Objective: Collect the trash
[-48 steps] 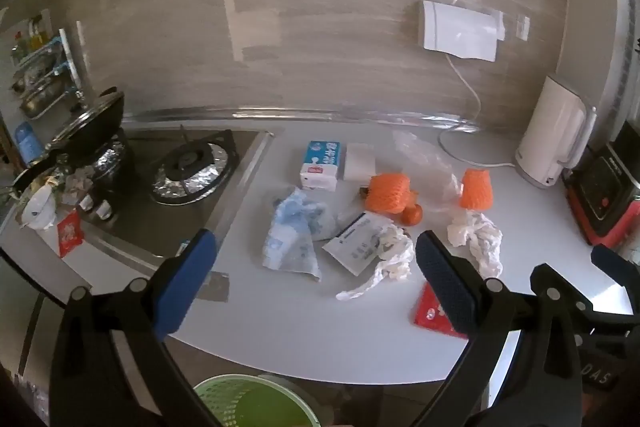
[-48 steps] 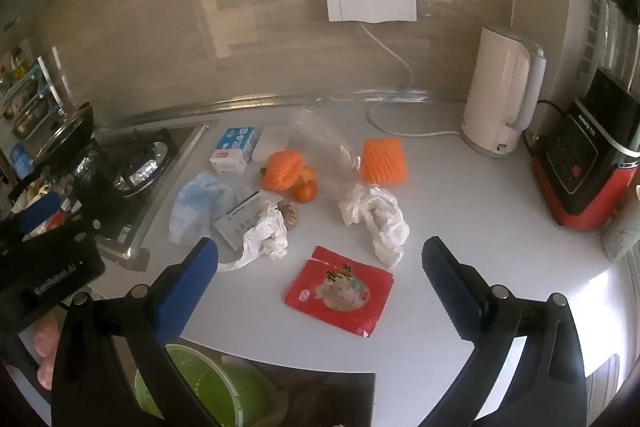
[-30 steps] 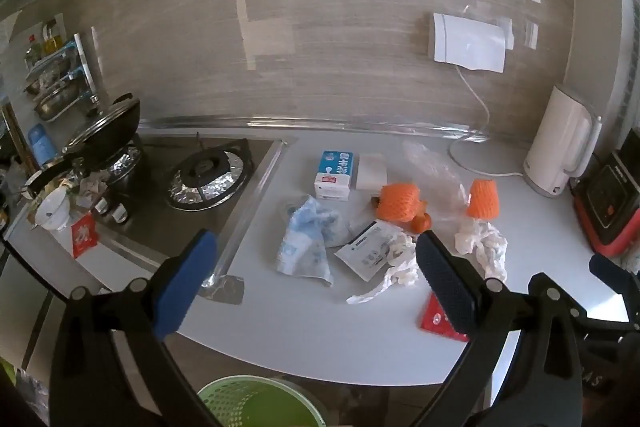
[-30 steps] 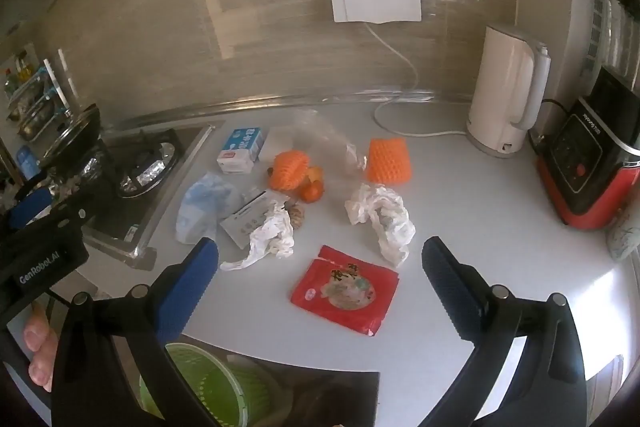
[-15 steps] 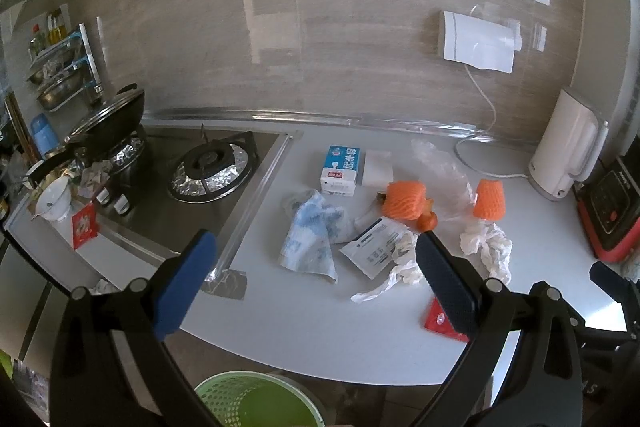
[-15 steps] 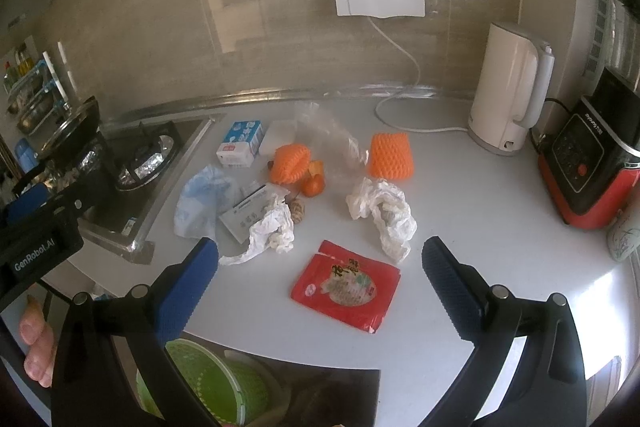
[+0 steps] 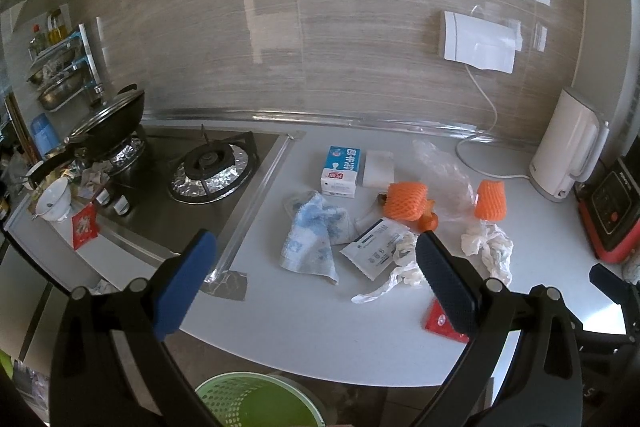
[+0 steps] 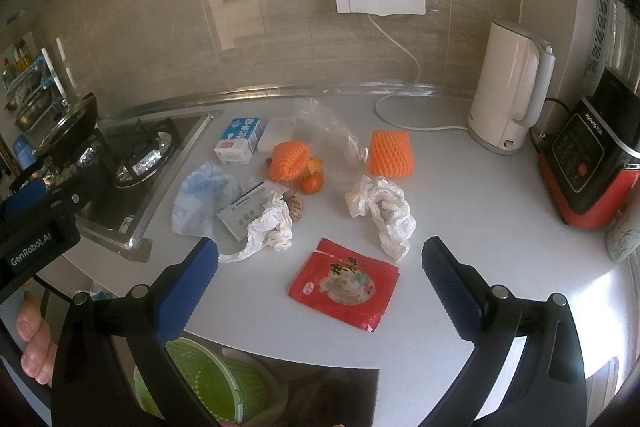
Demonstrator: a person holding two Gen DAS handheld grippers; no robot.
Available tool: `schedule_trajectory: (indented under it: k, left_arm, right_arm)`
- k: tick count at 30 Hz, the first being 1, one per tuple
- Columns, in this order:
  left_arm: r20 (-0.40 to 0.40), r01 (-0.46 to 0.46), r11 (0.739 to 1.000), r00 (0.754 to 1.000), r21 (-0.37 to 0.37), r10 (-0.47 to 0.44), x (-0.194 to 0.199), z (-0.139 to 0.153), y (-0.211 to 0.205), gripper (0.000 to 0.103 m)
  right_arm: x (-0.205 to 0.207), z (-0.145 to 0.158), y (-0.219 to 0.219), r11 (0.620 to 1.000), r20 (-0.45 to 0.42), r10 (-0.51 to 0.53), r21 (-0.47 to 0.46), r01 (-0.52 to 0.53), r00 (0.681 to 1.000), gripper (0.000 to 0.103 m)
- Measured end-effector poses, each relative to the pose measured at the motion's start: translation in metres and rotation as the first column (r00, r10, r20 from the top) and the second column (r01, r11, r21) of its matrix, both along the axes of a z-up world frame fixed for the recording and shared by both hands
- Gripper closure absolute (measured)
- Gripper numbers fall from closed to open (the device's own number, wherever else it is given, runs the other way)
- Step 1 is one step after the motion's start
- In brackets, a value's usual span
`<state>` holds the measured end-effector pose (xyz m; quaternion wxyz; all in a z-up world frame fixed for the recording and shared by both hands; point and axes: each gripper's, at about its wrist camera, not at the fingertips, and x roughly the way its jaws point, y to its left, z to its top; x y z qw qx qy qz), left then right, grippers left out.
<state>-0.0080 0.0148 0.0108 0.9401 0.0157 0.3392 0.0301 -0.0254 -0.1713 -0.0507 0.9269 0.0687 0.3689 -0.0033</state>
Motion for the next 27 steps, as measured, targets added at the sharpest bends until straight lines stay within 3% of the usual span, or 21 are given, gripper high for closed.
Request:
schedule_trajectory:
  k: [27]
  left_arm:
    - [-0.009,-0.003,1.000,1.000,0.002,0.003,0.0014,-0.0038,0.0030,0.008]
  right_arm:
    - [0.0013,-0.0002,-0.0006,1.000,-0.007,0.003,-0.002,-0.003,1.000,0.002]
